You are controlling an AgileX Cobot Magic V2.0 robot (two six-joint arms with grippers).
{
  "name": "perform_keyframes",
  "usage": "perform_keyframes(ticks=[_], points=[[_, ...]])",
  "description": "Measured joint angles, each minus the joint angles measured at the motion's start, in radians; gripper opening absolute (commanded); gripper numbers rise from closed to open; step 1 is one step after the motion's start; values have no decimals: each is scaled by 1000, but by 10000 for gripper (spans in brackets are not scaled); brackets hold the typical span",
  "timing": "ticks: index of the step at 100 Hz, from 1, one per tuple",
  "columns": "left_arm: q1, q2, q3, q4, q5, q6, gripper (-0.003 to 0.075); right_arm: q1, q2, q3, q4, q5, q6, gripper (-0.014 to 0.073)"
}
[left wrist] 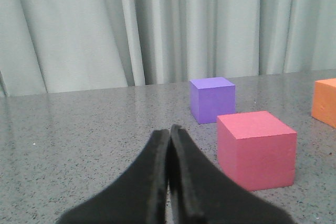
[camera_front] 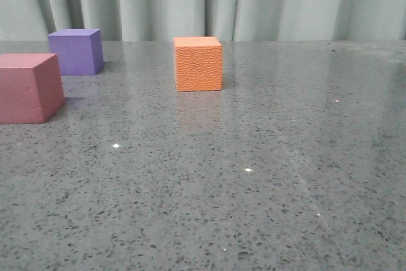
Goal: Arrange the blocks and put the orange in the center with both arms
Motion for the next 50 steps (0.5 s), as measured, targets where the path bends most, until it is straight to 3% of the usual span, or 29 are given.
perform_keyframes(ticks=[21,50], points=[[0,0,0,0,0,0,-10,-89,-95,184,81,-116,-28,-67],[0,0,0,0,0,0,-10,-101,-97,299,93,-229,-28,-67]])
